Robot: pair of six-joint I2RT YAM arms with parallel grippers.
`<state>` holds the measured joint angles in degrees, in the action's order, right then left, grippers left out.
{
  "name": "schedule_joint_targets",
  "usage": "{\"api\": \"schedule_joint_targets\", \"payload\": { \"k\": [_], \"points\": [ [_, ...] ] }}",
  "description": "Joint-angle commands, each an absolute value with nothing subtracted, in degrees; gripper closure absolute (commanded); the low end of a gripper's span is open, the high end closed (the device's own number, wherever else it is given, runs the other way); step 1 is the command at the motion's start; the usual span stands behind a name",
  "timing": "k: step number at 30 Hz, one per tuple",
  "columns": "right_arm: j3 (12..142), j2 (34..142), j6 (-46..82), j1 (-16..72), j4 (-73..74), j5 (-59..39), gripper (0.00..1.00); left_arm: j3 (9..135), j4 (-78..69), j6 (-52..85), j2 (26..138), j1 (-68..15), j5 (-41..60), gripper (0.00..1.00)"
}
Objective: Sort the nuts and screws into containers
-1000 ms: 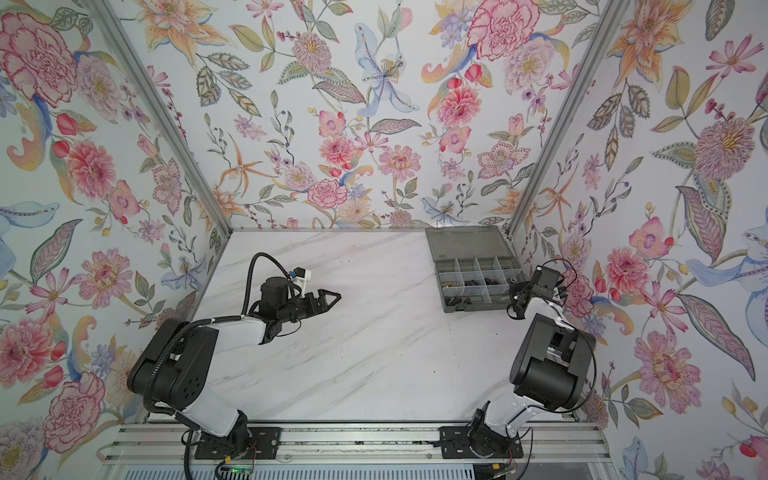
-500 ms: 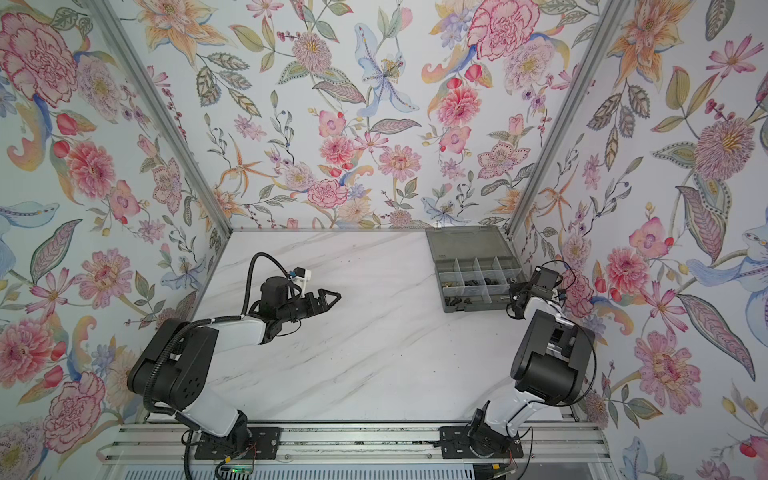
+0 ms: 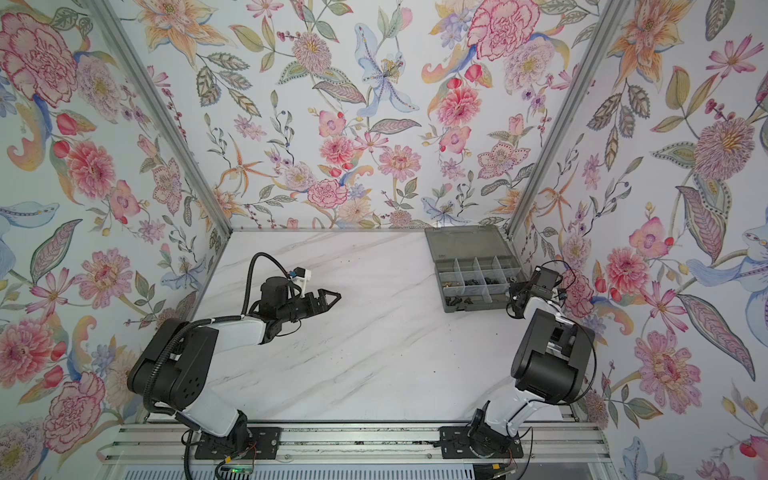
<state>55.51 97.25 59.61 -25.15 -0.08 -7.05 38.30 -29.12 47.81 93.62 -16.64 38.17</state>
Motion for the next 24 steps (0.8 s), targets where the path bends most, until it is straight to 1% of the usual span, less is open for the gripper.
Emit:
{"api": "schedule_joint_targets", "payload": {
  "k": [1, 9, 14, 17, 20, 24],
  "points": [
    [56.3, 97.7, 59.1, -25.0, 1.1, -7.1, 0.66, 39.5, -29.1, 47.2, 92.8, -16.0, 37.7, 0.01],
    [55.7, 96.1, 58.1, -25.0, 1.1, -7.5, 0.65, 39.4, -29.1, 47.4, 92.5, -16.1, 37.7, 0.01],
    [56.7, 94.6, 53.7, -25.0, -0.2, -10.0, 0.64, 40.0, -28.7, 47.0, 92.1, -16.1, 37.3, 0.01],
    [59.0, 93.7, 47.1, -24.5, -3.3, -11.9, 0.63, 40.5, -27.7, 46.4, 91.4, -16.1, 36.9, 0.01],
    [63.0, 93.4, 37.7, -23.5, -10.9, -13.1, 0.61, 41.4, -26.1, 45.4, 91.0, -16.1, 37.0, 0.01],
    [61.9, 89.3, 28.3, -22.5, -13.5, -14.6, 0.59, 42.1, -25.1, 44.8, 90.9, -16.2, 37.3, 0.01]
  ]
}}
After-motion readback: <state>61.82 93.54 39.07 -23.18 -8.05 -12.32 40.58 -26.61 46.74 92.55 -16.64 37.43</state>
